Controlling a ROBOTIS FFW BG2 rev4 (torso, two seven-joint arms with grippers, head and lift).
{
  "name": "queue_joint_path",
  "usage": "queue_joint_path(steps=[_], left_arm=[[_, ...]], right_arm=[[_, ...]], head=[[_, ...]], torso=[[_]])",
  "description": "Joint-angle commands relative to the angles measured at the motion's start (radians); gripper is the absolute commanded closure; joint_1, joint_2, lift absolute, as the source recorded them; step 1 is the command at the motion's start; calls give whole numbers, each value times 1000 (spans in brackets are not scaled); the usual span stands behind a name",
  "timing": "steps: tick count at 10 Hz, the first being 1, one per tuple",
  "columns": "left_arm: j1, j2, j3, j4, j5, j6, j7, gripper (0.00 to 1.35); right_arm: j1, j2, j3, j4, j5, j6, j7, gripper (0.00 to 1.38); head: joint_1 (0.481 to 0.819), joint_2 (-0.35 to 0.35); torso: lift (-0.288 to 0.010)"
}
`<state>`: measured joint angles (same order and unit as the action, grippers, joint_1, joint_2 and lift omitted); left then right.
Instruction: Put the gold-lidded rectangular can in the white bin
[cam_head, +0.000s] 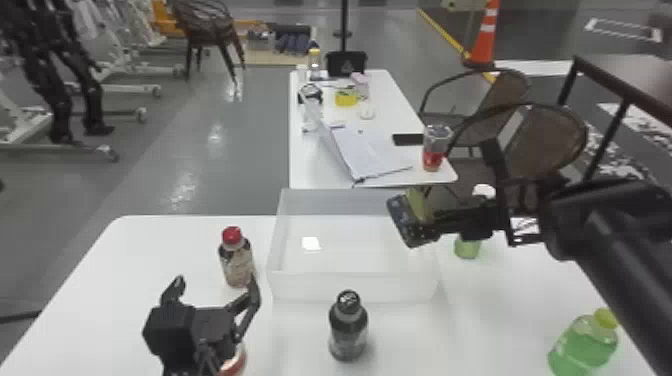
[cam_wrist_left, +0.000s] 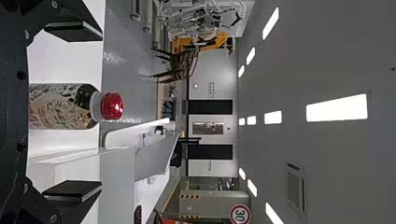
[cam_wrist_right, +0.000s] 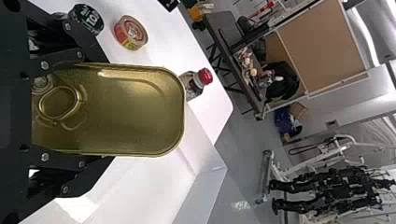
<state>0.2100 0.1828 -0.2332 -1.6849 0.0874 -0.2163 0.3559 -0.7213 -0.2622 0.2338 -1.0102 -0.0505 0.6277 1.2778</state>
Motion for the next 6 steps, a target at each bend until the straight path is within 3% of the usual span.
queue_joint_path(steps=[1, 3, 6], left_arm=[[-6, -2, -3, 8, 3, -2, 0, 174], [-27, 3, -21, 24, 12, -9, 0, 174], [-38, 4, -29, 37, 26, -21, 0, 174]], right_arm=[[-49, -11, 38, 75, 11, -19, -2, 1035], [-99, -9, 78, 165, 14, -49, -6, 1035], [-155, 20, 104, 286, 12, -115, -29, 1035]], head=[[549, 0], [549, 0], [549, 0]], torso=[[-100], [-100], [-100]])
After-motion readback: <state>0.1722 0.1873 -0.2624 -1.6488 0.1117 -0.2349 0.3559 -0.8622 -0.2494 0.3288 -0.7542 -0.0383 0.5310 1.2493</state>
